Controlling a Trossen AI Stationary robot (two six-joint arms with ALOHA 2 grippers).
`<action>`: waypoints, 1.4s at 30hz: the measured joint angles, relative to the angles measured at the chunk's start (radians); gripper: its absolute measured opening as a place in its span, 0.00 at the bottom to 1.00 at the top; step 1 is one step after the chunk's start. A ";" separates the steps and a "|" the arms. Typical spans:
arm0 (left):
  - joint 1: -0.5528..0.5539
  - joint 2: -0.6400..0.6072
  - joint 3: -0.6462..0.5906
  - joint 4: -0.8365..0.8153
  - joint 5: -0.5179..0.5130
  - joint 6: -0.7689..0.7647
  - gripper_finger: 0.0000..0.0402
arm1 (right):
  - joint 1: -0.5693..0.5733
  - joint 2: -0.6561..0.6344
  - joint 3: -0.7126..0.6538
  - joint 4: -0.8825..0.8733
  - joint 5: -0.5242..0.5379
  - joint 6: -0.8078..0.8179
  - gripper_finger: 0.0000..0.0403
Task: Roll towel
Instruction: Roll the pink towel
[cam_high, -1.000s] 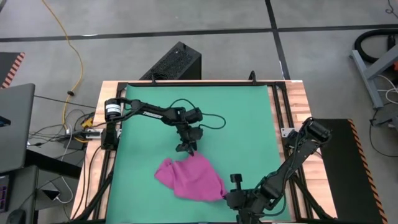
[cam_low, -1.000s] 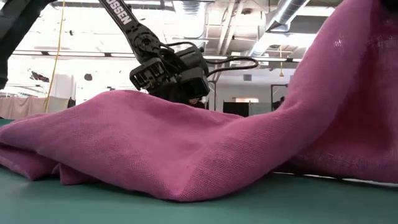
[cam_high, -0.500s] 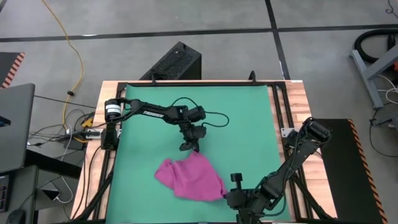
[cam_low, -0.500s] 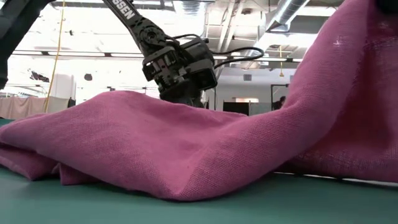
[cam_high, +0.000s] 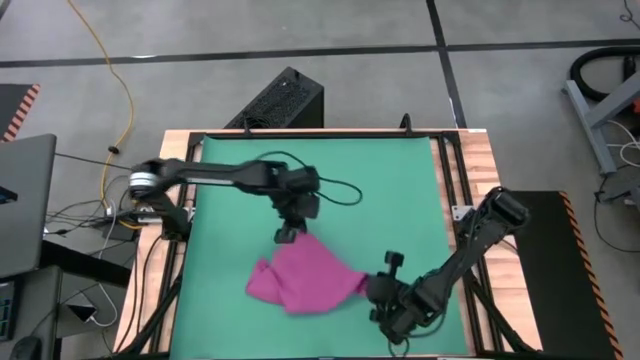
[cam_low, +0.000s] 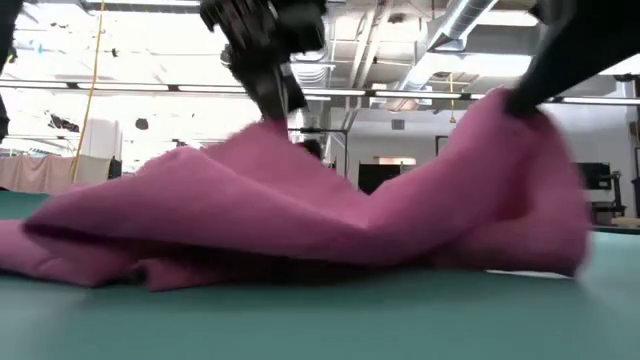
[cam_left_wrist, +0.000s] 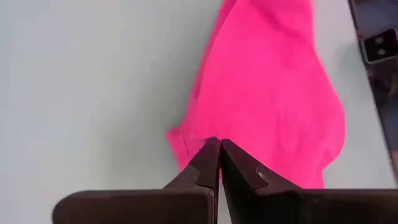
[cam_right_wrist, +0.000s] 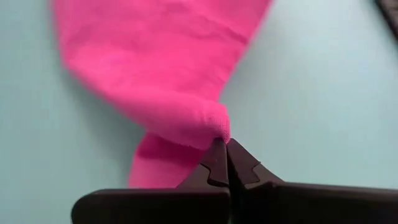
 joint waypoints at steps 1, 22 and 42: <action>-0.009 -0.046 0.000 -0.010 -0.046 -0.011 0.00 | -0.017 -0.005 0.000 -0.007 0.017 0.000 0.00; 0.050 -0.536 0.001 0.118 -0.929 0.193 0.00 | -0.609 -0.283 0.257 0.098 0.251 -0.918 0.00; 0.217 -0.564 0.018 0.370 -1.049 0.597 0.00 | -0.787 -0.319 0.341 0.287 0.409 -1.396 0.00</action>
